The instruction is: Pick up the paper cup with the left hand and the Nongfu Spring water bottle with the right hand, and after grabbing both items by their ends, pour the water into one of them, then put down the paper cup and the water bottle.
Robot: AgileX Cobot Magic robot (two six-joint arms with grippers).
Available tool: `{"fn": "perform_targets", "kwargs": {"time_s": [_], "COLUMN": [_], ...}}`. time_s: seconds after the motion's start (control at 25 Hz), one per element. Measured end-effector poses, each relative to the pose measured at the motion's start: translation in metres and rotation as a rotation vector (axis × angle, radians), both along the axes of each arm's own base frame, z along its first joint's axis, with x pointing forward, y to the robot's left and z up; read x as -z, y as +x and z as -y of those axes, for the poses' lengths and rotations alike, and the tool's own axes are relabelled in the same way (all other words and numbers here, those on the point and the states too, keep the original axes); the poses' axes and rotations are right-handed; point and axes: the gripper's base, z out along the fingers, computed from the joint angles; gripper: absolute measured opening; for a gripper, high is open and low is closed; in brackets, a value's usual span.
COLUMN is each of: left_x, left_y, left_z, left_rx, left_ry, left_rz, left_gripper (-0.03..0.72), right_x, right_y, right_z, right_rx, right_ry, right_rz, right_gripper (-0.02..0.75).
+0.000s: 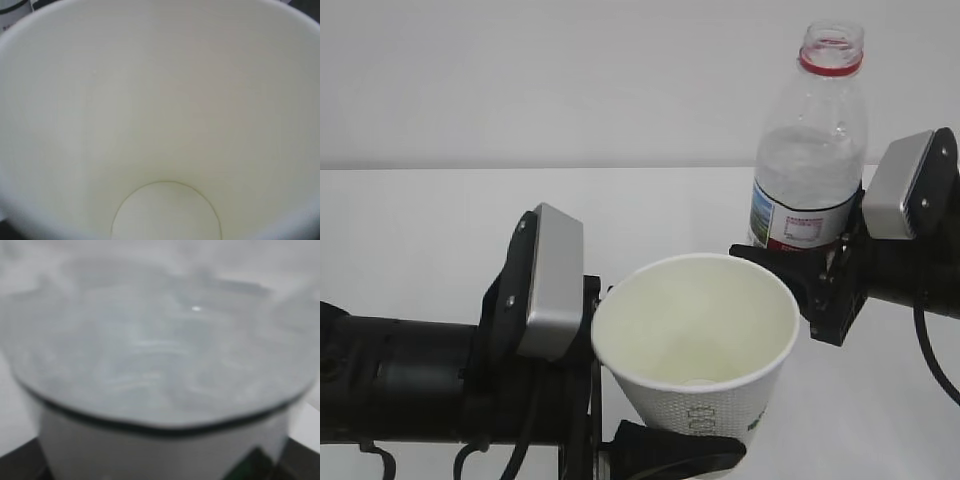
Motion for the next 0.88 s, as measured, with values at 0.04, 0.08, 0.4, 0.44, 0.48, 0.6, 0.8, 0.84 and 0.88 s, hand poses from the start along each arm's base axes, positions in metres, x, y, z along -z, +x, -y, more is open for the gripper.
{"fn": "perform_targets", "kwargs": {"time_s": [0.04, 0.08, 0.4, 0.44, 0.48, 0.6, 0.8, 0.84, 0.88], "left_x": [-0.0001, -0.0002, 0.0, 0.0006, 0.0008, 0.0012, 0.0024, 0.0025, 0.0025], "left_y": [-0.0002, -0.0004, -0.0012, -0.0009, -0.001, -0.001, -0.0035, -0.0037, -0.0037], "left_z": [0.0, 0.0001, 0.0001, -0.0001, -0.0001, -0.0002, -0.0003, -0.0004, -0.0004], "left_rx": [0.003, 0.005, 0.014, 0.011, 0.01, 0.006, 0.036, 0.038, 0.038], "left_ry": [-0.001, -0.002, 0.0, 0.007, 0.008, 0.012, 0.027, 0.027, 0.027], "left_rz": [0.001, 0.001, 0.005, 0.003, -0.003, -0.025, -0.016, -0.015, -0.015], "left_gripper": [0.543, 0.543, 0.543, 0.543, 0.543, 0.543, 0.543, 0.543, 0.543], "right_x": [0.0003, 0.0003, 0.0003, 0.0002, 0.0002, 0.0002, 0.0002, 0.0002, 0.0002], "right_y": [0.0001, 0.0001, 0.0001, 0.0002, 0.0002, 0.0003, 0.0003, 0.0003, 0.0003], "right_z": [0.0002, 0.0002, 0.0001, 0.0002, 0.0002, 0.0003, 0.0003, 0.0003, 0.0003], "right_rx": [0.001, 0.001, -0.001, 0.001, 0.001, 0.002, 0.002, 0.0, -0.001], "right_ry": [-0.004, -0.006, -0.009, -0.007, -0.007, -0.008, -0.009, -0.013, -0.016], "right_rz": [0.0, 0.002, 0.005, 0.005, 0.005, 0.006, 0.008, 0.013, 0.017], "right_gripper": [0.531, 0.531, 0.531, 0.531, 0.531, 0.531, 0.531, 0.531, 0.531]}}
